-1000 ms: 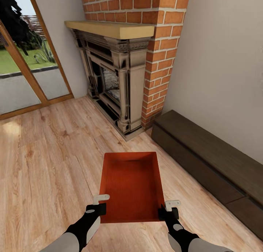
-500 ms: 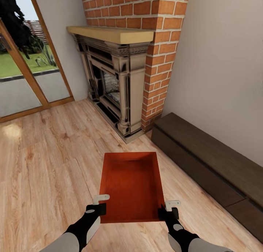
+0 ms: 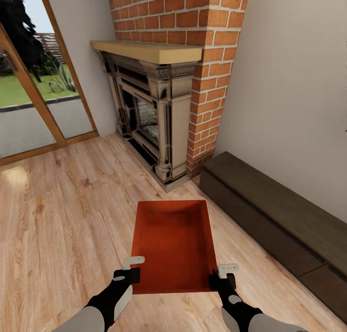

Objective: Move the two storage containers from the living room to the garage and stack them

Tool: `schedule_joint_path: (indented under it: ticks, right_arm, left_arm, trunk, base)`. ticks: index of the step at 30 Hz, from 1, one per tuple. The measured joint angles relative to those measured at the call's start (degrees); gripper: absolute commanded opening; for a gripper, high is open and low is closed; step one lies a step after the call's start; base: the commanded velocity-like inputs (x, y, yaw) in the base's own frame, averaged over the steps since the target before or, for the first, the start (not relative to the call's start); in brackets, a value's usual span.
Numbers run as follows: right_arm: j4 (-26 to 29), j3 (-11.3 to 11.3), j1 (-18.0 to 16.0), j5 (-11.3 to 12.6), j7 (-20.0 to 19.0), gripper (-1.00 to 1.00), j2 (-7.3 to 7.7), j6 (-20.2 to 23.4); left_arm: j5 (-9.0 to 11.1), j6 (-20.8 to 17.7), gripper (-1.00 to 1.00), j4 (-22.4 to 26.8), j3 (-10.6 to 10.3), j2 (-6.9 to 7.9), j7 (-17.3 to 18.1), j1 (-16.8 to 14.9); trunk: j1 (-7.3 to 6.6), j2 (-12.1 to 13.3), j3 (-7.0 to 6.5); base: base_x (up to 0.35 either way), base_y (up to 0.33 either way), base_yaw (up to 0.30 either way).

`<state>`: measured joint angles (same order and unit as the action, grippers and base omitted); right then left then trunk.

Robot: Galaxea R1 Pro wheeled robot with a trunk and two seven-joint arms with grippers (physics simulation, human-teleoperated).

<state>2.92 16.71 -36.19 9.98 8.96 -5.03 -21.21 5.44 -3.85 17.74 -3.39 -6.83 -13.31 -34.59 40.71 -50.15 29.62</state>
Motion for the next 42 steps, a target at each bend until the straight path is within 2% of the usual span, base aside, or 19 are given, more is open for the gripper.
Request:
schedule_joint_path:
  ticks: [35,42]
  right_arm:
    - [0.0,0.01,0.0,0.02,0.0,-1.0,0.0,0.0]
    - [0.0,0.31,0.0,0.32,0.06,-1.0,-0.02,0.01]
  left_arm:
    - [0.01,0.0,-1.0,-0.01,-0.01,0.0,0.0,0.0]
    - [-0.01,0.0,-1.0,0.0,-0.01,0.01,0.0,0.0]
  trunk:
    - [0.0,0.0,-0.17]
    - [0.0,0.0,-0.67]
  base:
    - [0.0,0.0,0.0]
    - [0.0,0.0,0.0]
